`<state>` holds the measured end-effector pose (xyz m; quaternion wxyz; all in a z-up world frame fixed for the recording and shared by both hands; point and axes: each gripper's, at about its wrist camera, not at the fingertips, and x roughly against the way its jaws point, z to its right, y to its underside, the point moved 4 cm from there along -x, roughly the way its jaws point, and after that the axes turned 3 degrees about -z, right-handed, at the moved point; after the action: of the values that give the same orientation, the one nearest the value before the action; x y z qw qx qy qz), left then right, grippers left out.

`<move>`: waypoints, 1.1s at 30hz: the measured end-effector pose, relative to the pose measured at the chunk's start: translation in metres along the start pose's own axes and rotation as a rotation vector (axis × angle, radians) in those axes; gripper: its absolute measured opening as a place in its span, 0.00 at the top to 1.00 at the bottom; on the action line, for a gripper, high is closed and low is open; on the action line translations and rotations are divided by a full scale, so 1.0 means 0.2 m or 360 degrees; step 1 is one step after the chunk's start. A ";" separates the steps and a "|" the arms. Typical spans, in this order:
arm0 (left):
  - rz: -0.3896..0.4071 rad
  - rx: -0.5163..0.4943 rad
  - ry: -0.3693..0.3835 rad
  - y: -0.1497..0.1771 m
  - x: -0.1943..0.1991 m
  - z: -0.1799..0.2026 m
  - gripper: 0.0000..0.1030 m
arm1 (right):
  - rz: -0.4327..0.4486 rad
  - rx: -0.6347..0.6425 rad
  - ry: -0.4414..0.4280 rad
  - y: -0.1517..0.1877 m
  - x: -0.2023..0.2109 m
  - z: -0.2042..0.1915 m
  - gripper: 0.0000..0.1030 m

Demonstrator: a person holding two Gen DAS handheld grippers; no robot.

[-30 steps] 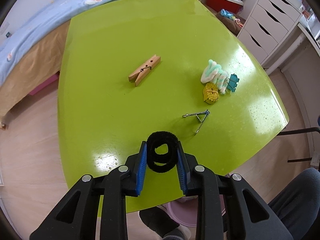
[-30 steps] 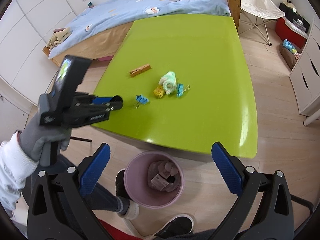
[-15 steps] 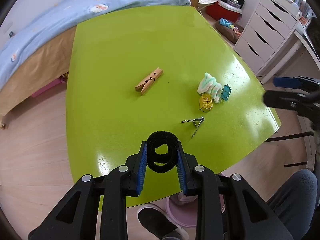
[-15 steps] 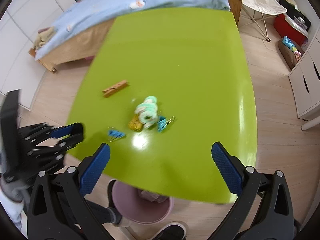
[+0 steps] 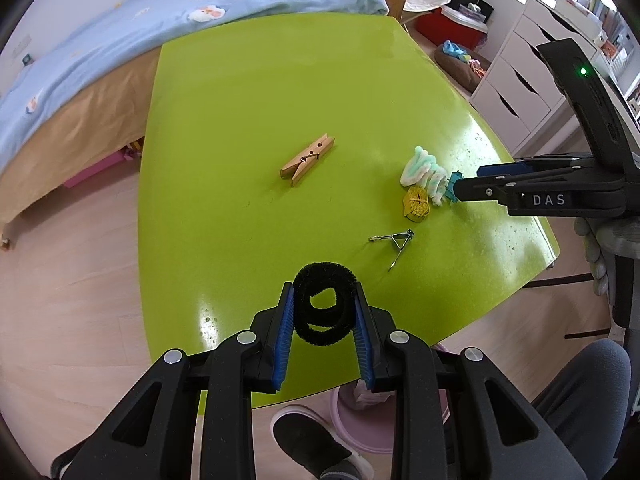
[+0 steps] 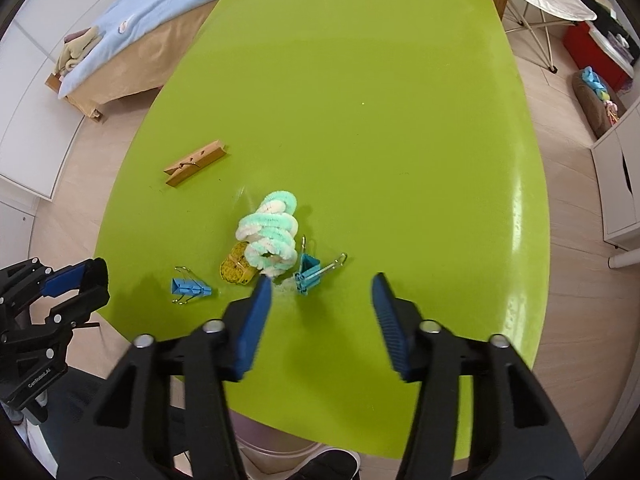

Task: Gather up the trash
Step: 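Lift the hair tie with the left tool while the right tool grasps the teal binder clip, then carry the hair tie and teal clip over the pink wastebasket and open both tools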

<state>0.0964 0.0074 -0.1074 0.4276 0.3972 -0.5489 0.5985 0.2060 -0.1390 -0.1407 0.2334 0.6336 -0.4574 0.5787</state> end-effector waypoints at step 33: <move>0.0134 -0.0030 0.0033 0.08 0.22 0.05 0.74 | 0.0246 0.0164 0.0015 0.26 0.42 -0.20 0.95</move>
<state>0.0665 0.0011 -0.0703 0.4114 0.3635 -0.5661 0.6149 0.1328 -0.1564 -0.0649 0.1574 0.6047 -0.4736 0.6207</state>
